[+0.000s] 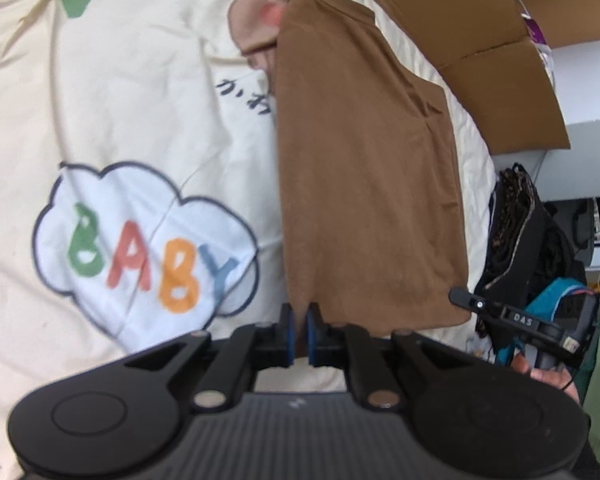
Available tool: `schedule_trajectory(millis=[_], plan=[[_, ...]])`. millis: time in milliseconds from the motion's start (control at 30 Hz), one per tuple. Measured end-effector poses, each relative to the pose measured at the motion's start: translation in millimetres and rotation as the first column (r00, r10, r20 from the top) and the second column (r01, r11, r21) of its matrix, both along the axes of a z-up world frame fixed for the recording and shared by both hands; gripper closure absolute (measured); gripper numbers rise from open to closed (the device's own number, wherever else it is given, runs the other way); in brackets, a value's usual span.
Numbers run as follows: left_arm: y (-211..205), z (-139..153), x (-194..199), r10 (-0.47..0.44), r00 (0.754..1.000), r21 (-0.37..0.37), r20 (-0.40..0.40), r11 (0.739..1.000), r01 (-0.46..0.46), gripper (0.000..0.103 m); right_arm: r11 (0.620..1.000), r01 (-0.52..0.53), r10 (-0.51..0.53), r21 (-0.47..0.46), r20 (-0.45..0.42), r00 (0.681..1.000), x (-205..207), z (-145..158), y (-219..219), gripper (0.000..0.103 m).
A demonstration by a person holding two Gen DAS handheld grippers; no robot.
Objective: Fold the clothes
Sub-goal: 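Hold the folded edge with both tools and press it flat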
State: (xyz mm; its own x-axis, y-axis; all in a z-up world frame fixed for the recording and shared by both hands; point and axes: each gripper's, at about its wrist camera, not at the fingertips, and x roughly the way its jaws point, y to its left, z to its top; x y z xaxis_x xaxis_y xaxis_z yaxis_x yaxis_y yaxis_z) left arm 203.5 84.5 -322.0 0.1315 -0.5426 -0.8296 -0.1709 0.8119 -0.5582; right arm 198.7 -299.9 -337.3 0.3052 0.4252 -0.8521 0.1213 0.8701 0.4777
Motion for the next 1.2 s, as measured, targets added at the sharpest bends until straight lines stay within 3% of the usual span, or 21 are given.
schedule_trajectory(millis=[367, 567, 667, 733, 767, 900, 967, 1200], plan=[[16, 3, -29, -0.062, 0.996, 0.017, -0.059, 0.998, 0.063, 0.097, 0.988, -0.134, 0.141, 0.083, -0.086, 0.986, -24, 1, 20, 0.096], [25, -30, -37, -0.038, 0.993, 0.025, -0.109, 0.999, 0.041, 0.097, 0.985, -0.158, 0.169, 0.075, -0.173, 0.97, -30, -23, 28, 0.093], [28, -42, -38, -0.027, 0.993, 0.022, -0.119, 0.999, 0.03, 0.096, 0.986, -0.141, 0.156, 0.093, -0.185, 0.97, -30, -27, 25, 0.087], [29, -42, -38, -0.029, 0.993, 0.019, -0.113, 0.999, 0.032, 0.095, 0.984, -0.154, 0.168, 0.089, -0.179, 0.969, -29, -23, 24, 0.072], [29, -41, -39, -0.033, 0.993, 0.02, -0.109, 0.999, 0.035, 0.095, 0.983, -0.16, 0.173, 0.085, -0.172, 0.97, -29, -21, 23, 0.07], [30, -40, -41, -0.053, 0.994, 0.051, -0.096, 0.997, 0.058, 0.097, 0.982, -0.168, 0.178, 0.089, -0.129, 0.975, -23, -10, 18, 0.068], [32, -40, -44, -0.052, 0.994, 0.055, -0.096, 0.997, 0.058, 0.097, 0.98, -0.176, 0.185, 0.09, -0.111, 0.976, -20, -9, 15, 0.063], [34, -45, -47, -0.048, 0.994, 0.051, -0.102, 0.997, 0.053, 0.097, 0.978, -0.184, 0.196, 0.101, -0.124, 0.973, -9, -36, 26, 0.058]])
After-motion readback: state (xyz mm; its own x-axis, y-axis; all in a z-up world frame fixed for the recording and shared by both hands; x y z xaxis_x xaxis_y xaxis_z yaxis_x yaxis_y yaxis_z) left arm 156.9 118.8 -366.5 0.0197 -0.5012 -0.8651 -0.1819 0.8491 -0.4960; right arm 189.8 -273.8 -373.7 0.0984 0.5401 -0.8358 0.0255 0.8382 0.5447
